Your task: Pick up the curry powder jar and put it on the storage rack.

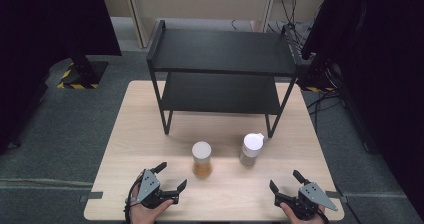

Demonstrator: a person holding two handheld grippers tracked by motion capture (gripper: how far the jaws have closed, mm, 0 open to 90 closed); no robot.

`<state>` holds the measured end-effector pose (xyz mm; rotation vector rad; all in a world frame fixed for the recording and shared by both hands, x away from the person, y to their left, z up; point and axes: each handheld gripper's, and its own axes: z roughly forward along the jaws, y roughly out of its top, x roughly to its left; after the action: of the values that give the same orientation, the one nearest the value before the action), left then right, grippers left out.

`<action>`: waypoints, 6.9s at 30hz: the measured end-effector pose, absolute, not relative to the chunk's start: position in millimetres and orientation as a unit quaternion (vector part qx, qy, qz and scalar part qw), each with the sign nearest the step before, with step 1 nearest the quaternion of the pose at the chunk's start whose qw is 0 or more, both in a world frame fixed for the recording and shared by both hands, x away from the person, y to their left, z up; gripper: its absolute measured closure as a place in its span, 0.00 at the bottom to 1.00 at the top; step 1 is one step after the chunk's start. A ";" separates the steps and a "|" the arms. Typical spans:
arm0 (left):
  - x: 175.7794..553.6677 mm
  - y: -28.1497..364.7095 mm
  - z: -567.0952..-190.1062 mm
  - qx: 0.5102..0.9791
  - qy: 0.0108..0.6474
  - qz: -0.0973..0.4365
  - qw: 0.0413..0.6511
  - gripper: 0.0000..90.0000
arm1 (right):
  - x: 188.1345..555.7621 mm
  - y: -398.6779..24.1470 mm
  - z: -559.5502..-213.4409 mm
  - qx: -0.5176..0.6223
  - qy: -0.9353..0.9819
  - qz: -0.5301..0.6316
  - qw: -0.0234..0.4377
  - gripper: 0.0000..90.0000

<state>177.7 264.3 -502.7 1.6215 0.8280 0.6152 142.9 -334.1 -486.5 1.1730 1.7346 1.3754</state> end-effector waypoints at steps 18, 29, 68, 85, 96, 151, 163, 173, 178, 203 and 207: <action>204.1 238.0 -493.2 0.701 0.320 0.237 0.591 0.08 | 144.6 -334.0 -485.1 0.446 0.660 0.519 0.310 0.05; 226.7 222.8 -488.3 0.707 0.314 0.238 0.587 0.14 | 145.0 -334.3 -484.7 0.445 0.662 0.519 0.308 0.05; 242.8 221.2 -457.6 0.693 0.317 0.227 0.607 0.38 | 145.7 -334.6 -484.2 0.446 0.663 0.519 0.305 0.05; 248.0 241.0 -350.1 0.624 0.346 0.328 0.619 0.38 | 146.3 -335.1 -484.1 0.449 0.661 0.520 0.303 0.05; 257.2 236.3 -297.3 0.595 0.352 0.374 0.618 0.38 | 146.9 -335.3 -483.9 0.451 0.660 0.521 0.301 0.05; 290.8 225.3 -212.5 0.562 0.389 0.384 0.621 0.38 | 147.3 -336.0 -483.9 0.454 0.658 0.521 0.299 0.05; 308.3 219.2 -202.8 0.550 0.408 0.393 0.613 0.38 | 147.6 -336.7 -483.9 0.455 0.657 0.522 0.297 0.05; 324.0 206.8 -194.6 0.545 0.414 0.409 0.603 0.38 | 147.9 -337.1 -483.8 0.455 0.657 0.523 0.295 0.05; 334.4 202.0 -193.3 0.546 0.420 0.411 0.597 0.38 | 148.0 -337.5 -483.9 0.454 0.658 0.523 0.296 0.05; 363.7 187.8 -196.7 0.550 0.431 0.425 0.575 0.38 | 147.8 -338.3 -484.2 0.452 0.658 0.524 0.296 0.05; 367.4 187.3 -198.6 0.552 0.437 0.424 0.570 0.38 | 147.8 -338.1 -484.2 0.452 0.659 0.523 0.297 0.05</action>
<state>367.4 187.3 -198.6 1.2948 1.0246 0.9944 147.8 -338.1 -484.2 1.2008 1.7520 1.3919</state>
